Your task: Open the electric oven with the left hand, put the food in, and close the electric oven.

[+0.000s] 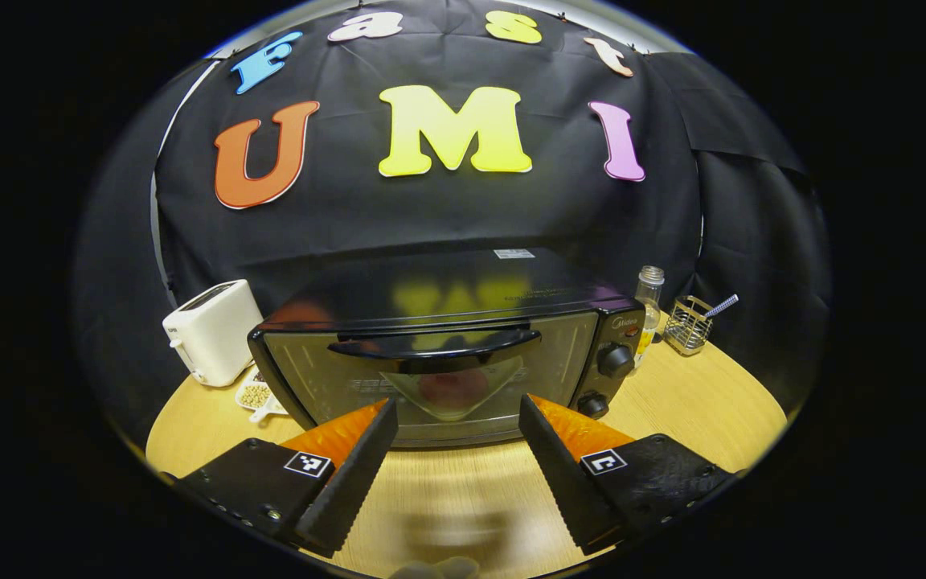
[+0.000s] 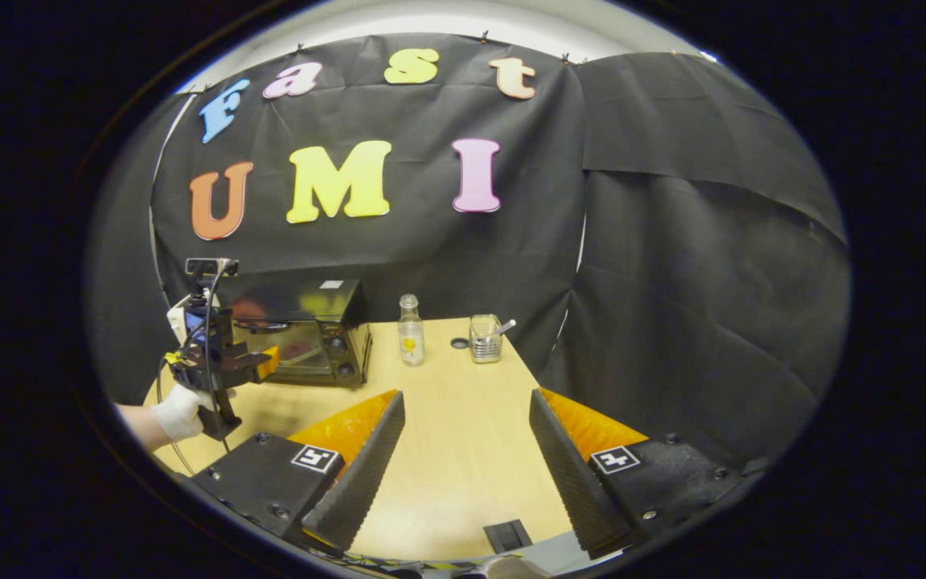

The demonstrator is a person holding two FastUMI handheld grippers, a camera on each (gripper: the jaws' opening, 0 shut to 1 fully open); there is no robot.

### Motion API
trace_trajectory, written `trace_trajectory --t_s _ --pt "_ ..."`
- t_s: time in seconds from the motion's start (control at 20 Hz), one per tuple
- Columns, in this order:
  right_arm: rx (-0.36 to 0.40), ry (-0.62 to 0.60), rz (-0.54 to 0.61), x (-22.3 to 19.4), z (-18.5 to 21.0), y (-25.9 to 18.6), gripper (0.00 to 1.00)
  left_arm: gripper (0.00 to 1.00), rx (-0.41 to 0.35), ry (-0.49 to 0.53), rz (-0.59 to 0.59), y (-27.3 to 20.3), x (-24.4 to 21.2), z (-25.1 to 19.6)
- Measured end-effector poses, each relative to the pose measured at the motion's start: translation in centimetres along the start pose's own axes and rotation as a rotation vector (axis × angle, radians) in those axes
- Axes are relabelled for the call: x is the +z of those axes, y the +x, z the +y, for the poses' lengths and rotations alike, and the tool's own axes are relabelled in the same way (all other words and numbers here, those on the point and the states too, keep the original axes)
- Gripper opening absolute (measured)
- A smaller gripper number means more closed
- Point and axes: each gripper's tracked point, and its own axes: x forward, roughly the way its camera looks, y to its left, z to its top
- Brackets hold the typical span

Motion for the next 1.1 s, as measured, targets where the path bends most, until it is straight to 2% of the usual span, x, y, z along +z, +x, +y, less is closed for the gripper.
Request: trace_trajectory --t_s 0.3,0.65,0.85,1.1 --pt "0.015 0.005 0.003 0.0 -0.1 -0.3 0.99 0.97 -0.004 -0.014 0.009 -0.9 -0.5 -0.8" --pt "0.066 0.015 -0.038 0.6 -1.1 -1.5 0.99 0.97 0.019 -0.008 -0.030 -4.9 1.4 -2.1" --pt "0.106 0.026 -0.098 2.1 -2.6 -2.8 0.99 0.97 0.023 -0.021 -0.086 -10.7 3.9 -3.6" --pt "0.174 0.011 -0.218 5.2 -4.1 -5.7 0.99 0.96 0.050 -0.025 -0.209 -22.3 8.4 -5.1"
